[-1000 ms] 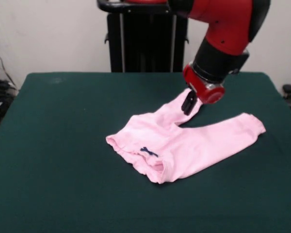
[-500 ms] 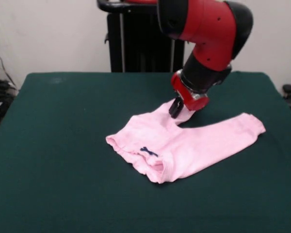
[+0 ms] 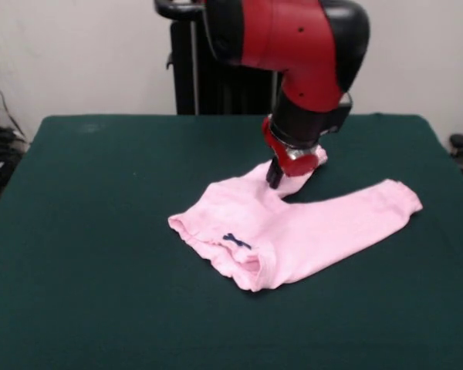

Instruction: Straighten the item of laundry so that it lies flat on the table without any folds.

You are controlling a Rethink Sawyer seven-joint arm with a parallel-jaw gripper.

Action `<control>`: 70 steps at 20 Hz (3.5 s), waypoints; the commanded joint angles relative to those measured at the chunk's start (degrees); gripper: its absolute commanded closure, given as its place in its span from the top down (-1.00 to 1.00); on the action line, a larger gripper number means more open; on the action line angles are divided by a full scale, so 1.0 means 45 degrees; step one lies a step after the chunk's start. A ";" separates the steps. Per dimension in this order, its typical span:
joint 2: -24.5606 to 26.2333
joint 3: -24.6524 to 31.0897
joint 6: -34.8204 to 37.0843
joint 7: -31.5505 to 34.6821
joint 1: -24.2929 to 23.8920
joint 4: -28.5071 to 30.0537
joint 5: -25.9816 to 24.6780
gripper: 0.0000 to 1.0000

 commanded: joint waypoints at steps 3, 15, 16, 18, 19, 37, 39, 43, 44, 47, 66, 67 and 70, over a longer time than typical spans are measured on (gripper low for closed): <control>0.2069 0.4767 -0.0323 -0.5036 -0.3929 0.2517 -0.1230 -1.00; 0.2070 0.6546 0.1279 -0.5229 -0.5566 0.3559 -0.0937 -1.00; 0.2054 0.6639 0.1372 -0.5227 -0.5649 0.3663 -0.0875 -1.00; 0.2083 0.6886 0.1489 -0.5274 -0.5875 0.3854 -0.0833 -1.00; 0.2067 0.6976 0.1567 -0.5255 -0.5936 0.3927 -0.0828 -1.00; 0.2346 0.7152 0.1861 -0.4781 -0.6033 0.3755 -0.0968 -1.00; 0.2344 0.7159 0.1880 -0.4758 -0.6039 0.3774 -0.0942 -1.00; 0.2205 0.7099 0.1870 -0.4498 -0.5943 0.3850 -0.0848 -1.00; 0.2101 0.7037 0.1798 -0.4408 -0.5852 0.3859 -0.0896 -1.00; 0.1205 0.6312 0.1594 -0.3777 -0.4983 0.3685 -0.1346 -1.00; -0.5074 0.1745 0.2393 -0.2292 -0.0598 0.2424 -0.2847 -1.00; -0.5029 0.1726 0.2456 -0.2147 -0.0522 0.2077 -0.2816 -1.00; -0.4801 0.1632 0.2614 -0.1779 -0.0337 0.0793 -0.2843 -1.00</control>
